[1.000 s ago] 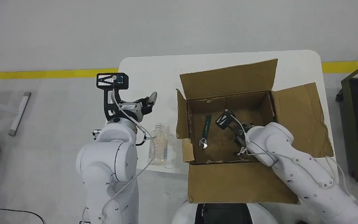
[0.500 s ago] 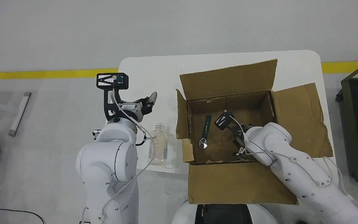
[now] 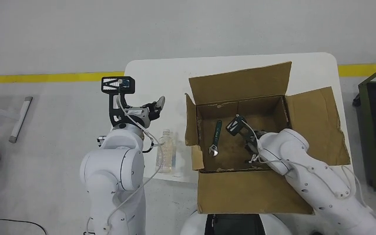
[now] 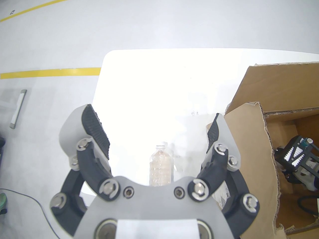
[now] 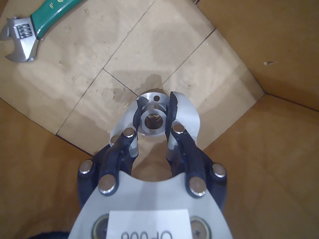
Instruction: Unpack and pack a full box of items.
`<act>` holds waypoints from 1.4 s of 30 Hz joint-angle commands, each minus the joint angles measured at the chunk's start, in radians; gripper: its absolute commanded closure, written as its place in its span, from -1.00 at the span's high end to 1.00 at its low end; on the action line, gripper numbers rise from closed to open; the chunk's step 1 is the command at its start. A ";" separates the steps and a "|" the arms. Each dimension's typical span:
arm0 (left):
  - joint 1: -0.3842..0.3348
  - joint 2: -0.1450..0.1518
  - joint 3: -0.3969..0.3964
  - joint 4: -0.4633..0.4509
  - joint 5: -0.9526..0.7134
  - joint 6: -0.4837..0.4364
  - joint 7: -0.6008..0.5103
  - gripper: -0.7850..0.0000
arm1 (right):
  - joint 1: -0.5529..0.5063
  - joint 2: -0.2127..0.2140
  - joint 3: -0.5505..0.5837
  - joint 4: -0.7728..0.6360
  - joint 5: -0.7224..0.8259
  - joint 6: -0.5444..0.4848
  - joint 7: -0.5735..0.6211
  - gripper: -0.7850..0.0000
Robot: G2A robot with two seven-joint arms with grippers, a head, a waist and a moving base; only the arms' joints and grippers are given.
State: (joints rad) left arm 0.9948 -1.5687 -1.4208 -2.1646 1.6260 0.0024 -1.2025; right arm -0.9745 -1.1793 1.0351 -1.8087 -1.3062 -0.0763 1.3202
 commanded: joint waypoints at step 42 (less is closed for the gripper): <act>0.000 0.000 0.000 0.000 0.000 0.000 0.000 1.00 | -0.403 0.059 0.884 -0.541 0.276 -0.022 -0.104 -1.00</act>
State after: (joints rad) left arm 0.9948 -1.5687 -1.4208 -2.1646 1.6260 0.0024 -1.2025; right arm -1.3641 -1.1205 1.8905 -2.3500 -1.0467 -0.0961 1.2222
